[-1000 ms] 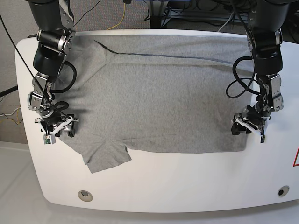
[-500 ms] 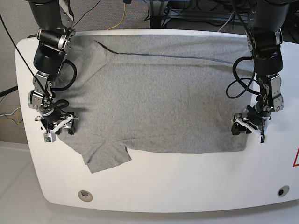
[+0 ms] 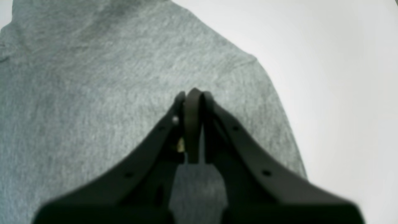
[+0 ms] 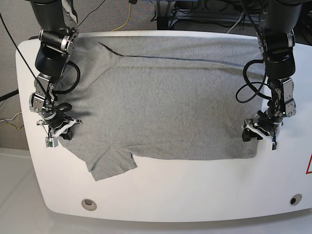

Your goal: Fold the T-shirt properly

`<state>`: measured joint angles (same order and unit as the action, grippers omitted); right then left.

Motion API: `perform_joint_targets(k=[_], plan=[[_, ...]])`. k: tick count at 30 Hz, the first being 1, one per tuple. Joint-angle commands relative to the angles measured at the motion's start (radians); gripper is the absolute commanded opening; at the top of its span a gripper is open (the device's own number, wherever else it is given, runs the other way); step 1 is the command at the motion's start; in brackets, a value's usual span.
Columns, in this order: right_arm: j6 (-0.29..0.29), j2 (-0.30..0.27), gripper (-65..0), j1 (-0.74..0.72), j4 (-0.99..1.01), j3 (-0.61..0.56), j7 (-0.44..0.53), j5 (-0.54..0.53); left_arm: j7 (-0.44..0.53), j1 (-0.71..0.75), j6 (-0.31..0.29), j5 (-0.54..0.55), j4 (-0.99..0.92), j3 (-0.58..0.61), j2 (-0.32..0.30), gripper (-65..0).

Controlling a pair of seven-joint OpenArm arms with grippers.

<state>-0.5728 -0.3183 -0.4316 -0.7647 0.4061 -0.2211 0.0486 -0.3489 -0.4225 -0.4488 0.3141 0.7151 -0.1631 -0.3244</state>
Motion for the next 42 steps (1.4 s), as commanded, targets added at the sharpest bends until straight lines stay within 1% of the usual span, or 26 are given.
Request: perform_joint_targets(k=[1,7,13,17,19,23,25,27,29,33,35,37,42], plan=[[0.001,-0.014,-65.0,-0.032,-0.021,0.003,0.021,-0.016,0.01,-0.029,0.0,0.007,0.024,-0.002,-0.015,-32.3],[0.003,-0.015,-64.3,-0.029,-0.047,0.012,0.019,-0.02,0.009,-0.033,0.002,0.007,0.023,0.0,-0.014,-32.2],[-0.001,-0.011,-64.6,-0.01,-0.108,0.008,0.004,-0.014,0.003,-0.026,0.022,0.008,0.024,-0.001,-0.013,-32.5],[-0.001,-0.01,-62.8,-0.003,-0.147,0.012,-0.002,-0.014,0.003,-0.025,0.022,0.008,0.023,-0.001,-0.014,-32.7],[-0.005,-0.011,-55.6,-0.002,-0.217,0.014,-0.019,-0.014,0.006,-0.022,0.017,0.008,0.027,-0.006,-0.02,-32.4],[-0.012,-0.01,-46.4,0.0,-0.249,0.017,-0.035,-0.018,0.009,-0.021,0.015,0.006,0.028,-0.008,-0.022,-31.8],[-0.015,-0.009,-42.6,-0.004,-0.253,0.02,-0.042,-0.019,0.014,-0.021,0.015,0.007,0.025,-0.008,-0.023,-31.3],[-0.019,-0.008,-41.0,-0.008,-0.249,0.022,-0.044,-0.018,0.018,-0.025,0.016,0.008,0.023,-0.009,-0.022,-30.5],[-0.017,-0.008,-41.0,-0.018,-0.218,0.018,-0.041,-0.019,0.02,-0.04,0.024,0.007,0.008,-0.009,-0.021,-25.6],[-0.019,-0.011,-42.0,-0.027,-0.199,0.022,-0.038,-0.018,0.02,-0.051,0.028,0.005,-0.004,-0.009,-0.021,-21.9],[-0.02,-0.012,-42.1,-0.029,-0.188,0.023,-0.037,-0.019,0.021,-0.057,0.028,0.005,-0.009,-0.008,-0.02,-21.3],[-0.019,-0.012,-42.2,-0.035,-0.185,0.024,-0.038,-0.019,0.025,-0.062,0.028,0.005,-0.013,-0.008,-0.02,-21.3],[-0.013,-0.008,-41.8,-0.046,-0.198,0.02,-0.048,-0.017,0.028,-0.058,0.016,0.01,-0.01,-0.011,-0.019,-26.0]])
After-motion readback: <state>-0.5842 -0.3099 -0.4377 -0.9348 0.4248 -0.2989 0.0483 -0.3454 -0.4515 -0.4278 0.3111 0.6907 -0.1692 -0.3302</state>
